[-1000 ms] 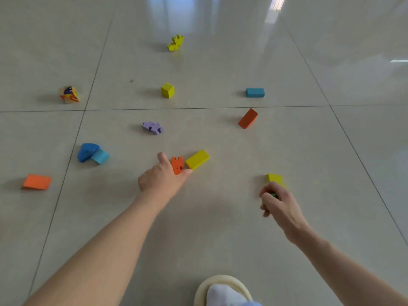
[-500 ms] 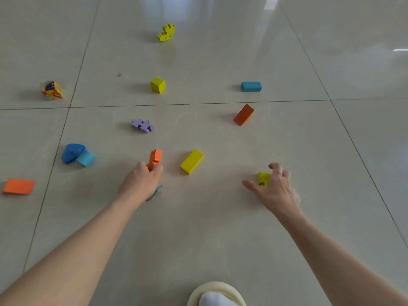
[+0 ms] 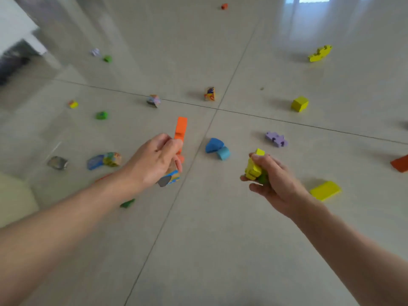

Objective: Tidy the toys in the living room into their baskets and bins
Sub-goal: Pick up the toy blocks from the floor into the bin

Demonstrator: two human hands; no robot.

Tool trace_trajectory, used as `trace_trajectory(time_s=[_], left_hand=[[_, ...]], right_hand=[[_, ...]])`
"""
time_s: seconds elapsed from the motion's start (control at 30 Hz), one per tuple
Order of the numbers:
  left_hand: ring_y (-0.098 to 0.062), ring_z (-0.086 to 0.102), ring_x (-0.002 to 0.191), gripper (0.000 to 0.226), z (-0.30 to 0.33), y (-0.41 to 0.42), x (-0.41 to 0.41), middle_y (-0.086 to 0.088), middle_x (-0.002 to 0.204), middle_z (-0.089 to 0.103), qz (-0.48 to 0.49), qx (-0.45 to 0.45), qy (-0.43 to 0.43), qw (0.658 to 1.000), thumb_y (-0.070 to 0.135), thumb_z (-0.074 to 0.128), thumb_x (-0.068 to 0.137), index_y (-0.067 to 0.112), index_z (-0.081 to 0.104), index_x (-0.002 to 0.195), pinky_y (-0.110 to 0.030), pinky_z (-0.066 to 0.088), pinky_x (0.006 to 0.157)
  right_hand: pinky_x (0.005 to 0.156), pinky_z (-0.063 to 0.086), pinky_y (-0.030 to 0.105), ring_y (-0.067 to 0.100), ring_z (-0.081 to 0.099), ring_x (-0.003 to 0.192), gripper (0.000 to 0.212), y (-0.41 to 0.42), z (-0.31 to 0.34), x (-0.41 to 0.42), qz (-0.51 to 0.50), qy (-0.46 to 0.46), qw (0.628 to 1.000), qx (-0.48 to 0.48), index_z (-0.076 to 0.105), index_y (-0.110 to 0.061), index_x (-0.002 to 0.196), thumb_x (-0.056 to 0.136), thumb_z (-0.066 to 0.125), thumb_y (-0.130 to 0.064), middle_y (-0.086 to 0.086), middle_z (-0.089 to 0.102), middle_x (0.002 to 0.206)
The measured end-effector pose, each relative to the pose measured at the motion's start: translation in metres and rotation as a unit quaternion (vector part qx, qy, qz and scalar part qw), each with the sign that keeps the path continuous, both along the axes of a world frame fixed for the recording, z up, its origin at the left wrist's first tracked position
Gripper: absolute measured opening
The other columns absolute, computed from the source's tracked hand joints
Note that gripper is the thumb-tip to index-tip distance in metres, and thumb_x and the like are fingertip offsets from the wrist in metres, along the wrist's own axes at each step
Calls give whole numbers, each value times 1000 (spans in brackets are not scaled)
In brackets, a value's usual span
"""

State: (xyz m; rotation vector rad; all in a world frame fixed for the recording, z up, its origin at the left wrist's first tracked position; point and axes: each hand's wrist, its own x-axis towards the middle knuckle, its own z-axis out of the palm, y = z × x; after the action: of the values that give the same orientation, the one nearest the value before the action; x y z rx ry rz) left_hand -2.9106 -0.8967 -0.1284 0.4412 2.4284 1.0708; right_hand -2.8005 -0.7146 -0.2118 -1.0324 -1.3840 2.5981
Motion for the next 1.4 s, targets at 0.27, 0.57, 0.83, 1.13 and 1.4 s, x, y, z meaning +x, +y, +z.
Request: trace_trajectory(time_s=[0.27, 0.57, 0.83, 1.13, 1.4], left_hand=[[-14, 48, 48, 28, 47, -182, -37, 4, 55, 64, 139, -54, 77, 986, 41, 48, 90, 18, 48, 74, -20, 32, 35], [-16, 47, 64, 23, 36, -400, -72, 1, 73, 53, 288, -186, 130, 930, 38, 39, 96, 17, 45, 89, -31, 32, 56], [-16, 34, 52, 37, -37, -534, -91, -2, 61, 36, 415, -160, -46, 895, 35, 47, 94, 14, 37, 65, -28, 27, 48], [-37, 42, 123, 47, -94, -560, -109, -20, 139, 34, 437, -301, -30, 847, 16, 58, 87, 5, 42, 129, -48, 45, 95], [-32, 22, 136, 46, -61, -482, -129, -12, 145, 28, 500, -159, 132, 841, 13, 50, 91, 15, 37, 134, -48, 18, 111]], right_hand=[[50, 55, 23, 17, 68, 65, 16, -112, 47, -56, 208, 38, 977, 32, 58, -12, 102, 86, 57, -10, 9, 59, 87], [50, 55, 25, 25, 66, 72, 34, -282, 130, -120, 489, 37, 838, 238, 61, -11, 105, 72, 68, -12, 18, 63, 100], [67, 60, 34, 26, 63, 90, 32, -510, 110, -193, 546, 40, 800, 243, 55, -16, 115, 86, 63, -7, 13, 59, 113], [49, 40, 19, 24, 56, 94, 57, -572, 30, -234, 571, 14, 563, 597, 30, -23, 143, 92, 51, -10, 11, 50, 130], [88, 45, 23, 12, 58, 107, 57, -531, 85, -229, 543, 131, 602, 571, 37, -32, 139, 87, 61, -23, -6, 48, 133]])
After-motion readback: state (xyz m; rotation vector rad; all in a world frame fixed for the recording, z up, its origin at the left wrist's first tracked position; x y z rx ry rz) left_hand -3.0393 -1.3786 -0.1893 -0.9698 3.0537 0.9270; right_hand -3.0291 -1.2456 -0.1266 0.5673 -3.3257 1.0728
